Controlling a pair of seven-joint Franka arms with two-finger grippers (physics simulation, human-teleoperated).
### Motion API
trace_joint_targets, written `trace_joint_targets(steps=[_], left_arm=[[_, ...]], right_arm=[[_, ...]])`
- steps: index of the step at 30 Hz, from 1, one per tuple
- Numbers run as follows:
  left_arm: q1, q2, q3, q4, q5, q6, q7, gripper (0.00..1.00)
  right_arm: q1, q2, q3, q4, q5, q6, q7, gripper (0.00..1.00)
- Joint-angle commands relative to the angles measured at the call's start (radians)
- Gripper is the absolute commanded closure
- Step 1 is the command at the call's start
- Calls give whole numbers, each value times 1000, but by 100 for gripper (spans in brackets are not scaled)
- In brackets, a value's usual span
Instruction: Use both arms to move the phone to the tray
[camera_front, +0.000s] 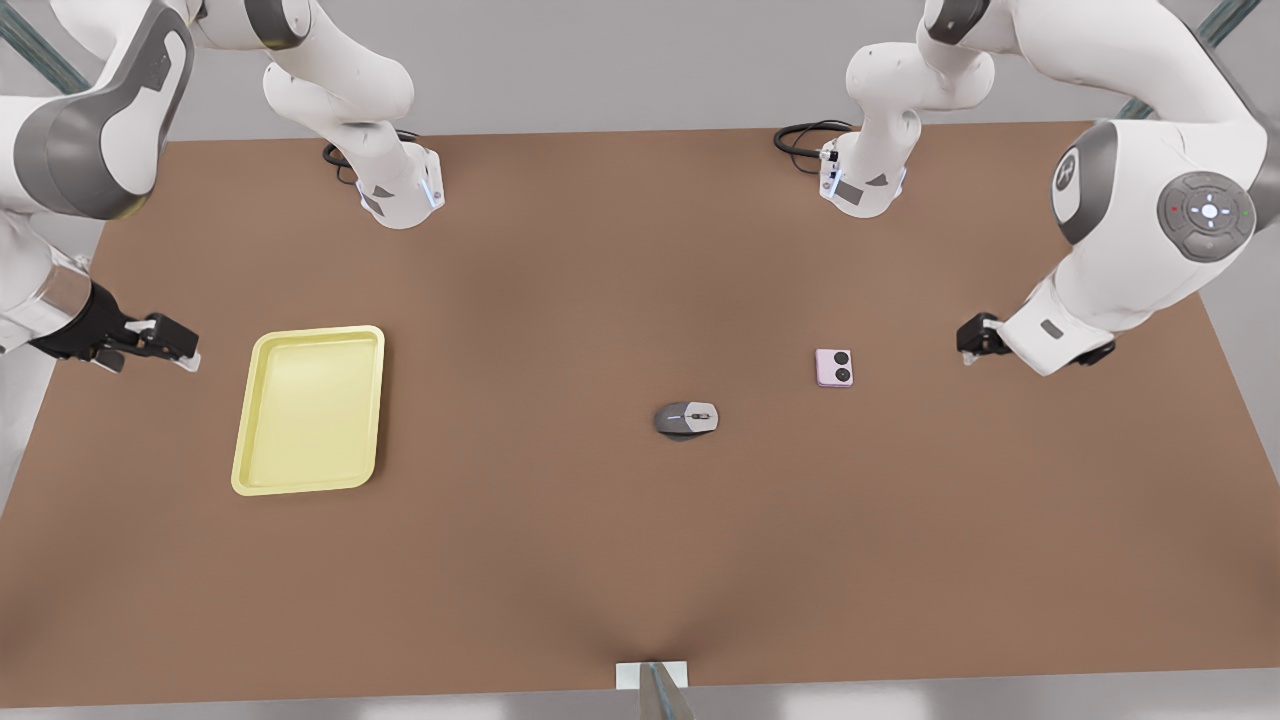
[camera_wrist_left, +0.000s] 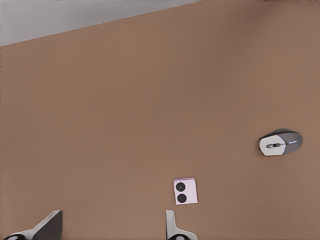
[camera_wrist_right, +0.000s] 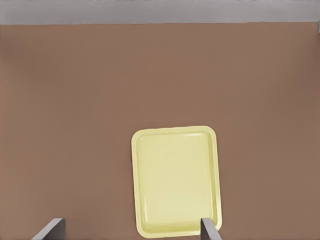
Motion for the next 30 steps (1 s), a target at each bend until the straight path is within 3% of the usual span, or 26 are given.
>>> trace_joint_targets(steps=[1, 4, 9, 11, 22, 30], left_arm=[[0, 3, 1, 0, 7, 29, -3, 0], [-51, 43, -13, -42, -22, 76, -135, 0], [-61, -119, -14, -694, -87, 641, -140, 0], [-61, -136, -14, -829, -89, 783, -169, 0], [-77, -53, -7, -1152, -110, 1254, -339, 0], [-78, -64, -10, -1299, -121, 1369, -428, 0]], right_arm=[[1, -1, 0, -1, 5, 24, -32, 0], [1, -1, 0, 1, 4, 24, -32, 0], [-1, -2, 0, 1, 1, 24, -32, 0], [-1, -2, 0, 1, 2, 24, -32, 0], [1, -1, 0, 1, 5, 24, -32, 0], [-1, -2, 0, 1, 0, 23, -32, 0]])
